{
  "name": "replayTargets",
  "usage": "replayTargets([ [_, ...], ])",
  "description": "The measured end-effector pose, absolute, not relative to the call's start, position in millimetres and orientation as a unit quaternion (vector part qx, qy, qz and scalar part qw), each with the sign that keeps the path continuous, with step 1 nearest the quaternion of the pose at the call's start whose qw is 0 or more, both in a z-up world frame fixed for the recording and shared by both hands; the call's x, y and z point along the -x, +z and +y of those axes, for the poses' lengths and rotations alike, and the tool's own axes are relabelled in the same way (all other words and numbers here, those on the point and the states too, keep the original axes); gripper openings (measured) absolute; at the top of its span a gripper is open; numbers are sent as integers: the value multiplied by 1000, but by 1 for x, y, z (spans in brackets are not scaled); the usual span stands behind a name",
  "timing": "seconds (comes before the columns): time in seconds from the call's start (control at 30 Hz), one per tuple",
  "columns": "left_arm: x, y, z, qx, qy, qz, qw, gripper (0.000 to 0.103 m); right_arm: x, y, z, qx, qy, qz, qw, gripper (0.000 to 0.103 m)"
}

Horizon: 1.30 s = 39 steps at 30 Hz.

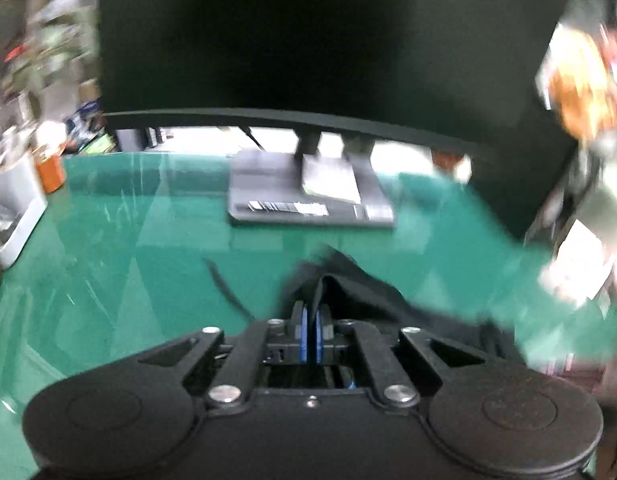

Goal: Fold clothes

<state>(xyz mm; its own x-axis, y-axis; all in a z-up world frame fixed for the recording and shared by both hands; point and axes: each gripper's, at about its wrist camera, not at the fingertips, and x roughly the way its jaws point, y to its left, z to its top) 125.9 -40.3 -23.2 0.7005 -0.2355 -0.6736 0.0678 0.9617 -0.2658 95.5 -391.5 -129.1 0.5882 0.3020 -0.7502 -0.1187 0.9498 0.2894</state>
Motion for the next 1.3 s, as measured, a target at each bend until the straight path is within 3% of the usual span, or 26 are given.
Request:
replayTargets([
  [0.2,-110,-30,17,183,-39,400,897,5,-42,-123,-405,-63,218,491,841,11],
  [0.27,-105,-41,29,181,-34,422,888,5,-26,-127,-402,-40,267,521,810,16],
  [0.33,-100,-44,32,159,-29,428,889,5,-16,-125,-404,-31,272,519,809,36],
  [0.47,-95,-41,31,158,-39,417,894,5,-46,-117,-420,-100,191,470,856,42],
  [0.53,-92,-32,30,151,-51,405,900,5,-79,-121,-425,-149,137,446,872,50],
  [0.67,-83,-22,26,137,-62,386,910,6,-124,-137,-400,-112,141,458,871,64],
  [0.7,-82,-19,25,135,-63,379,913,6,-132,-145,-387,-80,149,471,866,72],
  [0.8,-78,-11,24,134,-63,366,919,6,-121,-145,-364,-11,134,455,880,73],
  [0.9,-78,-7,21,140,-67,359,920,6,-91,-122,-377,-67,195,386,899,76],
  [1.2,-85,8,-5,114,-92,347,926,6,-45,-140,-348,72,280,405,867,78],
  [1.27,-84,10,-7,109,-96,345,928,6,-43,-145,-343,80,272,389,876,76],
  [1.3,-84,12,-8,107,-97,343,928,6,-45,-148,-340,85,262,387,880,63],
])
